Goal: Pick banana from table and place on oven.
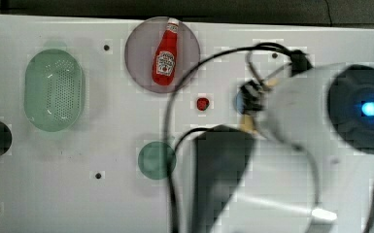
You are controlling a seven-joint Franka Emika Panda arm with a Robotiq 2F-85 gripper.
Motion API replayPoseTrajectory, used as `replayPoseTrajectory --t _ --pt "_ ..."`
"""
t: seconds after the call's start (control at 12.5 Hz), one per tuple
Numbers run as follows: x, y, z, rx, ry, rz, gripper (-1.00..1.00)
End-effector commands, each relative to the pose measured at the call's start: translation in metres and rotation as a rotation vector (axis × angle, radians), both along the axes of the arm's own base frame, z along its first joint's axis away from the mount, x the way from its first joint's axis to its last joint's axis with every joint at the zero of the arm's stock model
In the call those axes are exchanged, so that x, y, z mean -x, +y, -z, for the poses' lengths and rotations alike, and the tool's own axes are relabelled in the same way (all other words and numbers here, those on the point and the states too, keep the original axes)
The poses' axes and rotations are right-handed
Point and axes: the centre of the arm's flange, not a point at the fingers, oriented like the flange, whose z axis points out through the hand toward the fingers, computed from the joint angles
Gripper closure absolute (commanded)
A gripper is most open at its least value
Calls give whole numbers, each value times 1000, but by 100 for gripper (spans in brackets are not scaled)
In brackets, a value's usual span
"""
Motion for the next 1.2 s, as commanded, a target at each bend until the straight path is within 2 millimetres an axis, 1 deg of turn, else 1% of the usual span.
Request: replayPoseTrajectory --t 0.08,0.32,0.48,0.64,0.8,0.96,1.04,1.2 --pt "16 -79 25 11 46 -53 47" --pt "22 -140 53 44 40 -187 47" --pt "25 -180 75 90 34 -241 47" --pt "30 -212 96 131 44 -294 47" --pt "33 -229 115 141 66 -317 47" --pt "34 -234 128 123 75 -296 47" --pt "33 -234 130 120 73 -292 41" --pt "32 -235 133 127 73 -294 -1"
